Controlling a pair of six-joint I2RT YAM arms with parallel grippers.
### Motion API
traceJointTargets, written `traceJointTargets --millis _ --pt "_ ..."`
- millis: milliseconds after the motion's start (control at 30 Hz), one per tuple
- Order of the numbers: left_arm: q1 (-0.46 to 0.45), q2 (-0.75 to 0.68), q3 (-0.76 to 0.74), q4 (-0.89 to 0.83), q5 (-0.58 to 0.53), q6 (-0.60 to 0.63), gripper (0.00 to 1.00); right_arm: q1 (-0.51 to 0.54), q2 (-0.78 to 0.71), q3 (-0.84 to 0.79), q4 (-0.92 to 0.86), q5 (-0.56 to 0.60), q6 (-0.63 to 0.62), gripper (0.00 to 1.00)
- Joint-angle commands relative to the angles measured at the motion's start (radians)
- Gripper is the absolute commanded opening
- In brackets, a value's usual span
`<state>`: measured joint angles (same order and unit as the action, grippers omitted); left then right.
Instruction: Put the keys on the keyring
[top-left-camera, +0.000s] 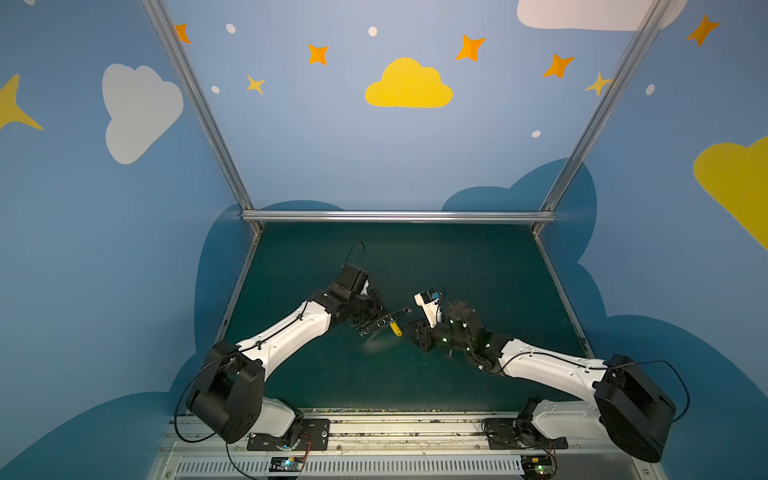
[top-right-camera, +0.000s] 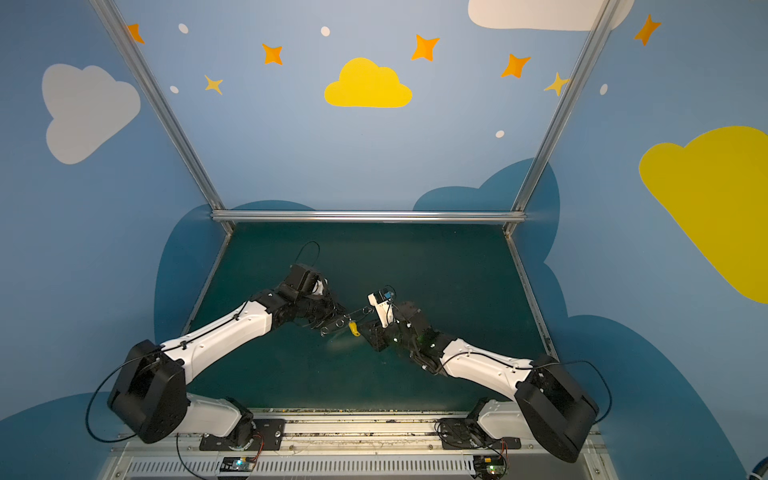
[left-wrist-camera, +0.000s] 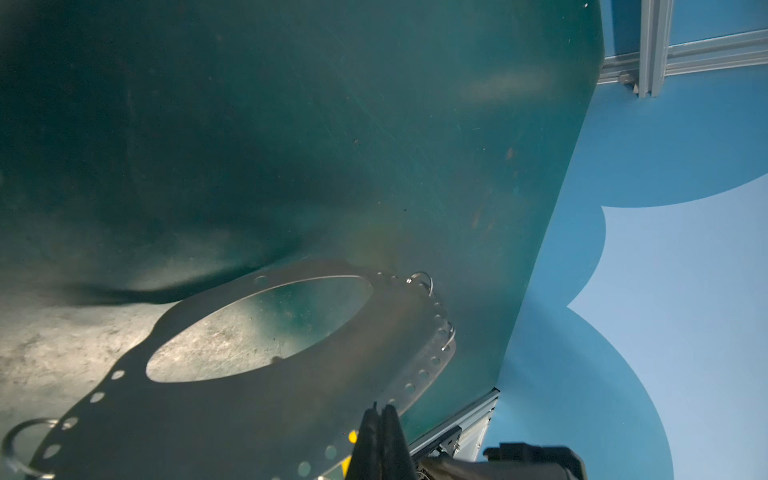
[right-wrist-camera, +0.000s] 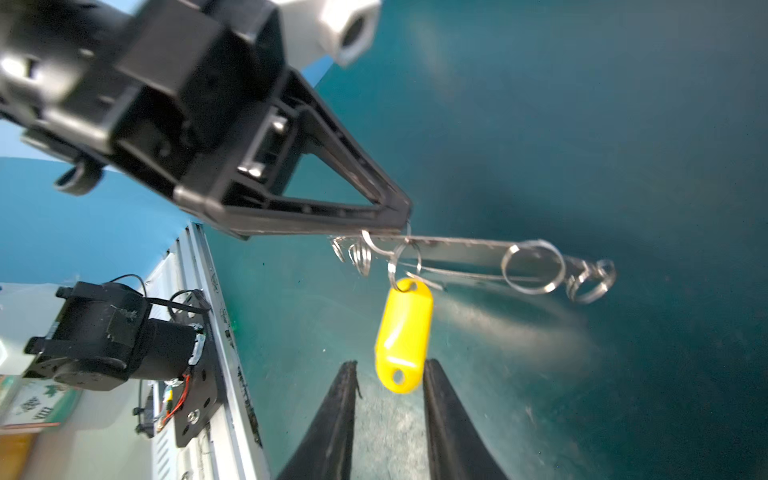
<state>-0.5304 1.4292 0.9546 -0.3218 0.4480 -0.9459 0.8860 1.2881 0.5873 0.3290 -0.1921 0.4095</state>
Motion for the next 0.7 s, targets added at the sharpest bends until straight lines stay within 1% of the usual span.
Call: traceJointTargets --millis 0,67,167,367,567,600,667 --pt "0.003 0.015 0.016 0.005 0.03 0.009 0.04 0.036 0.015 0.024 0.004 0.109 -0.064 0.3" --pt "0.003 0.012 0.016 0.01 0.027 0.004 0.04 0.062 0.033 0.026 0.027 0.166 -0.082 0.31" --pt "0.003 0.008 0.018 0.014 0.029 -0.002 0.04 0.074 0.071 0.038 0.049 0.213 -0.094 0.31" --pt "0.003 0.008 0.008 0.03 0.044 -0.016 0.04 0.104 0.133 0.074 0.072 0.262 -0.131 0.37" --pt "0.002 0.005 0.007 0.034 0.047 -0.021 0.04 0.111 0.182 0.082 0.08 0.271 -0.131 0.36" --pt "0.003 0.004 0.009 0.035 0.05 -0.022 0.04 0.111 0.191 0.109 0.08 0.275 -0.129 0.36" --pt "0.002 0.004 0.009 0.036 0.05 -0.023 0.04 0.113 0.201 0.112 0.079 0.285 -0.128 0.35"
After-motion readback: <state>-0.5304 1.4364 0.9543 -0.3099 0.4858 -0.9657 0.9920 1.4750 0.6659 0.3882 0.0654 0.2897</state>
